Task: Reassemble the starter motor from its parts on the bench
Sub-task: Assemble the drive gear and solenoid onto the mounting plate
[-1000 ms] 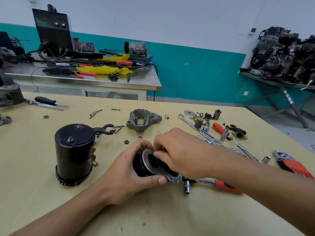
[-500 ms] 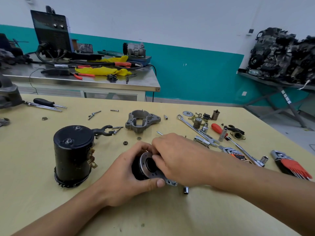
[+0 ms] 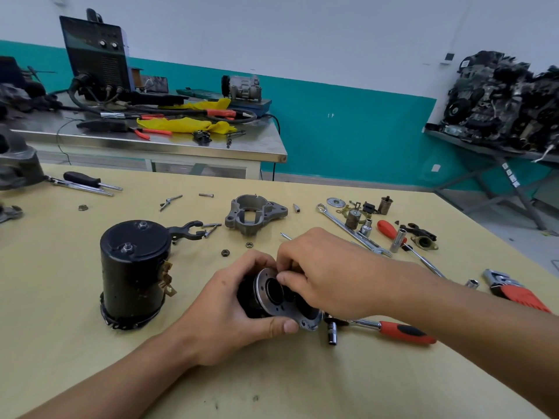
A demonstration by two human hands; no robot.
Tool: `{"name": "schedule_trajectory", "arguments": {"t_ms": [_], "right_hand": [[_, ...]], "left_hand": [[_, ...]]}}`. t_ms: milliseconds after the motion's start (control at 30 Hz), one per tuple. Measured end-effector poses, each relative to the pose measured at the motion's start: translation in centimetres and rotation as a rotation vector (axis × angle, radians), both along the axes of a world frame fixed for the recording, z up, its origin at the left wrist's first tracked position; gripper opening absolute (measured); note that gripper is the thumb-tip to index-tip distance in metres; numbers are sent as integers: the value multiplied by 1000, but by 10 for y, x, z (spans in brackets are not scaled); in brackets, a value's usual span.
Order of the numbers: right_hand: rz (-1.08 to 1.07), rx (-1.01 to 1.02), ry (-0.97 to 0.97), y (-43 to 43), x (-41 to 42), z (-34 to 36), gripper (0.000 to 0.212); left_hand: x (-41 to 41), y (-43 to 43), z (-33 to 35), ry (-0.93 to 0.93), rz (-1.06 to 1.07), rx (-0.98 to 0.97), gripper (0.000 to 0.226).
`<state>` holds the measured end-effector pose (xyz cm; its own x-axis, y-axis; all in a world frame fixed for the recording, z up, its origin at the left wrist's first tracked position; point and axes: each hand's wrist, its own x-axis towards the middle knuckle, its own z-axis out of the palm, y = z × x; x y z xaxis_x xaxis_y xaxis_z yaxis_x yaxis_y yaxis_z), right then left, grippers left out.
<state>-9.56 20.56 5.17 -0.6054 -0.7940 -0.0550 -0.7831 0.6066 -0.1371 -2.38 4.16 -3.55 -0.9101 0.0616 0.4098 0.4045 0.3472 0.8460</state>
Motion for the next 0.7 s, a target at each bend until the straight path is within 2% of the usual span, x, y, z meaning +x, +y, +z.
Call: {"name": "schedule_trajectory", "arguments": {"t_ms": [400,700], "right_hand": [[2,13,13,2,4,0,17],[-6,55,26,2,5,0,22]], "left_hand": [[-1,-3,-1,-26,-17,34,58],[-2,5,-4,63,39,-34,43]]}}
